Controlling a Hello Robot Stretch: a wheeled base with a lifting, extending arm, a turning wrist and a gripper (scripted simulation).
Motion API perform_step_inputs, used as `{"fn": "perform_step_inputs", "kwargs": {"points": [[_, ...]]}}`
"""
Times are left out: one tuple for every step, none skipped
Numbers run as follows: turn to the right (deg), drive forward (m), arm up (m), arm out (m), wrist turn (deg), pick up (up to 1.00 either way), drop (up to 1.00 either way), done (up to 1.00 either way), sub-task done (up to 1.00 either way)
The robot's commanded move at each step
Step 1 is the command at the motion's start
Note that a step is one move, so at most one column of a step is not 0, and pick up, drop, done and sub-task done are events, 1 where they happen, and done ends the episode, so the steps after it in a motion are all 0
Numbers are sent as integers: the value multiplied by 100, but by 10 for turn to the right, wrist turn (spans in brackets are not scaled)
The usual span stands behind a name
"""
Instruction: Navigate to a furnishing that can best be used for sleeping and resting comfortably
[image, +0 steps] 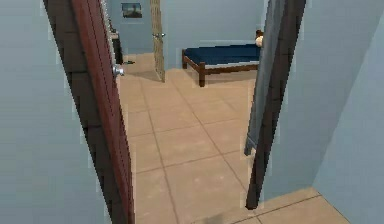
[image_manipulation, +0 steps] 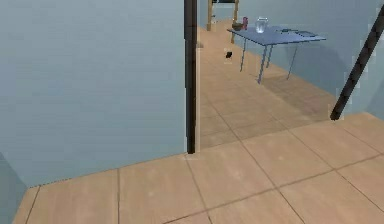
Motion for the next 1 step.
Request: {"fn": "perform_step_inputs", "kwargs": {"points": [[0, 80, 0, 0, 0, 0, 0, 0, 0]]}}
